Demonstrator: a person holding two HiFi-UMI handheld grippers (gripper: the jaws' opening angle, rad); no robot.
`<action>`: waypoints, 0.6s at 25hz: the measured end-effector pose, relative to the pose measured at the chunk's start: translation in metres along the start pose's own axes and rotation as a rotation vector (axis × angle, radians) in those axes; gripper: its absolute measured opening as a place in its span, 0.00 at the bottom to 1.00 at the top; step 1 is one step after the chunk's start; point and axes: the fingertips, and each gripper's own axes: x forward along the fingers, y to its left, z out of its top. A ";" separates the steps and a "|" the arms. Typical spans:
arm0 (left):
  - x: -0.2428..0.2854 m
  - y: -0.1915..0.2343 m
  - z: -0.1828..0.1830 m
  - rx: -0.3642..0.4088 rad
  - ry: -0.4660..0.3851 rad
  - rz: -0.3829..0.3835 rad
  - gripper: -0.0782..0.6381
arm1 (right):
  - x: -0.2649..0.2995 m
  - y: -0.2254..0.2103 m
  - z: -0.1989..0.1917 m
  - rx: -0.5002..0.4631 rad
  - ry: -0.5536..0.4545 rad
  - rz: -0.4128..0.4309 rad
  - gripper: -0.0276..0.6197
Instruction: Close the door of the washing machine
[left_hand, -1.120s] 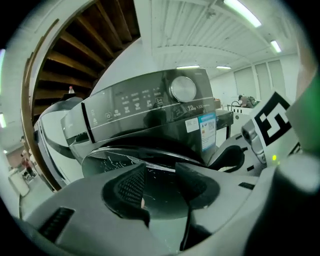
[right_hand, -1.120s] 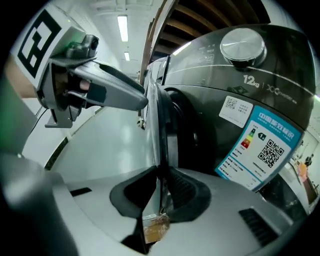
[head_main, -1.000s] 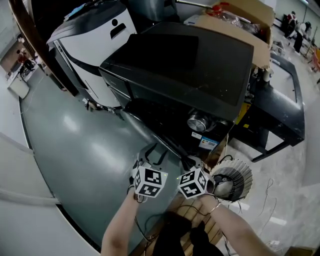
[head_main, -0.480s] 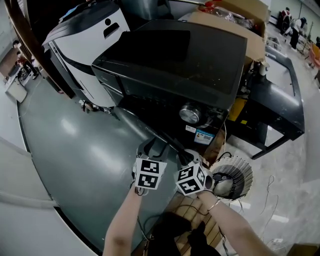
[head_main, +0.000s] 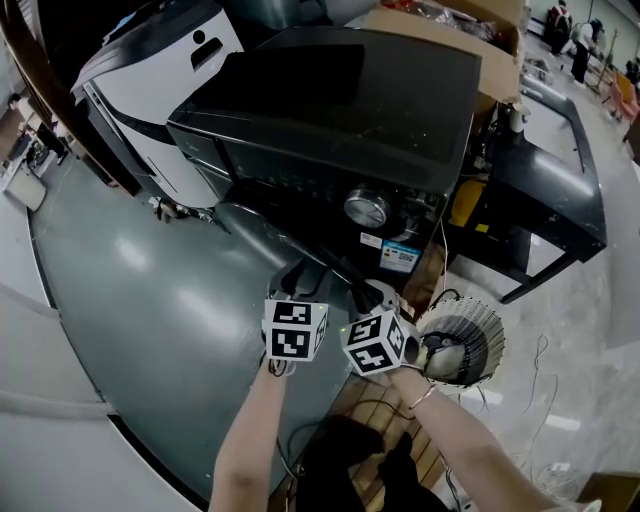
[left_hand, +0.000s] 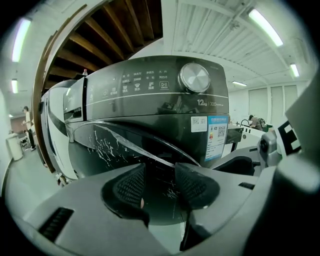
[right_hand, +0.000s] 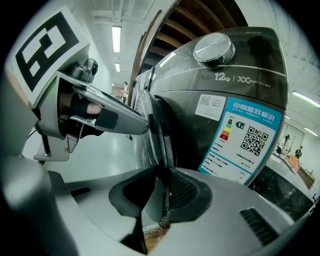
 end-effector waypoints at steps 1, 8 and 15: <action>0.001 0.000 0.000 -0.003 -0.001 -0.002 0.39 | 0.000 0.000 0.000 0.000 0.000 -0.006 0.18; 0.006 -0.003 0.003 -0.021 -0.006 -0.016 0.36 | 0.003 -0.006 0.000 -0.015 0.004 -0.042 0.19; 0.010 -0.003 0.003 -0.007 0.002 -0.028 0.36 | 0.006 -0.009 0.000 -0.014 -0.002 -0.051 0.19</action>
